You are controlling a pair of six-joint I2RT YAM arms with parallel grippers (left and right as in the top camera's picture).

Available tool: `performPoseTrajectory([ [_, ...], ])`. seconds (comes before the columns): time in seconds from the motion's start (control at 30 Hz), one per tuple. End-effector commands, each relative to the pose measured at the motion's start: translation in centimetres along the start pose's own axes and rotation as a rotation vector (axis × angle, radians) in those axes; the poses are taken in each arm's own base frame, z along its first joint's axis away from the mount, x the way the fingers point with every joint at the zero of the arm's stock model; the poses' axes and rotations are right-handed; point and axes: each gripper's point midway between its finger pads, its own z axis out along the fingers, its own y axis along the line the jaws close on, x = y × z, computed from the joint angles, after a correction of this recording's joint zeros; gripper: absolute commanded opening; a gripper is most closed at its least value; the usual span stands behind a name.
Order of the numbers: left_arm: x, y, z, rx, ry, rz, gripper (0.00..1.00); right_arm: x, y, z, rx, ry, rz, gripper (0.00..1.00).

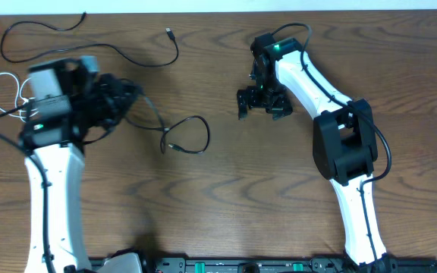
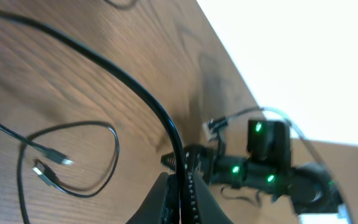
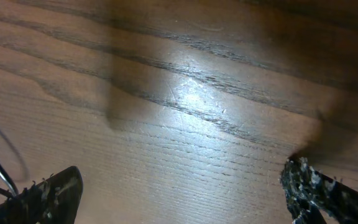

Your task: Untangle cables

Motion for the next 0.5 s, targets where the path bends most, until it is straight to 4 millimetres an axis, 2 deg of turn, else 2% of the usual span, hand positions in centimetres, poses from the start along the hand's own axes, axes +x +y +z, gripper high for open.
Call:
performPoseTrajectory([
  [0.0,-1.6,0.8,-2.4,0.053,-0.022,-0.089,0.08,0.2,0.2,0.5,-0.001,0.009,0.001,0.99],
  [0.2,-6.7,5.8,-7.0,-0.001,-0.222,-0.29,0.07,0.2,0.2,0.5,-0.001,0.009,0.001,0.99],
  [0.37,-10.6,7.5,-10.7,0.023,-0.391,-0.34,0.07,0.2,0.2,0.5,0.0,0.01,0.001,0.99],
  [0.4,-11.8,7.7,-12.2,0.035,-0.452,-0.341,0.08,0.2,0.2,0.5,-0.001,0.009,0.001,0.99],
  [0.47,-13.1,8.2,-13.8,0.006,-0.533,-0.343,0.07,0.2,0.3,0.6,0.0,0.01,-0.001,0.99],
])
